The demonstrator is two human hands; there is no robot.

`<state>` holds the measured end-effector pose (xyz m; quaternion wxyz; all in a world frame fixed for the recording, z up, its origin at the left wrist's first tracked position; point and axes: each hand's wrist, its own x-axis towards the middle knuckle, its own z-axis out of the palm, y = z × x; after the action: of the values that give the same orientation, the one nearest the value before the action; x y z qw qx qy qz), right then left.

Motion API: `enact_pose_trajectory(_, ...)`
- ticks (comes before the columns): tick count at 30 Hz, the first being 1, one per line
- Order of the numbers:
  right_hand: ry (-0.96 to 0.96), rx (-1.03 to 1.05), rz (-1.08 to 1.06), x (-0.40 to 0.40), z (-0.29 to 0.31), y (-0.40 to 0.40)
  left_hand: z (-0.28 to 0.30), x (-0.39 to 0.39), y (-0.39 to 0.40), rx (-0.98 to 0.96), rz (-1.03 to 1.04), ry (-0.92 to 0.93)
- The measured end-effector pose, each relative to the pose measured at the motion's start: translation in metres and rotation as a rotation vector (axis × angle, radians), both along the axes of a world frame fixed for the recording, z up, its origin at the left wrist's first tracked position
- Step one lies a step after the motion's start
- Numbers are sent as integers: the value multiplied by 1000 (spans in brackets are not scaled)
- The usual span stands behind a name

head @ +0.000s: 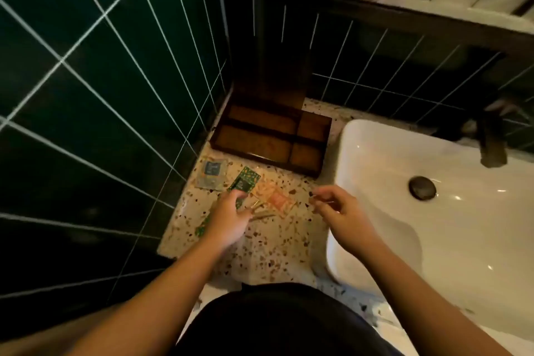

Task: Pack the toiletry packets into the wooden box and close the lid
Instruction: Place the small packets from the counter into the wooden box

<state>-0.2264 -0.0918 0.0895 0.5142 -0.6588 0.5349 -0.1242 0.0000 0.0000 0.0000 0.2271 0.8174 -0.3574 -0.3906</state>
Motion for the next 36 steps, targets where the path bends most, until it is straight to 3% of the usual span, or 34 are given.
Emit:
enact_pose_trajectory(12, 440, -48, 237, 75, -35, -69, -22, 42, -47, 231, -263, -412)
enact_pose_trajectory(22, 798, -35, 436, 91, -63, -94, -24, 45, -60, 262, -263, -364)
enact_pose_trajectory(36, 747, -78, 446, 84, -64, -85, 0, 42, -64, 228, -343, -287)
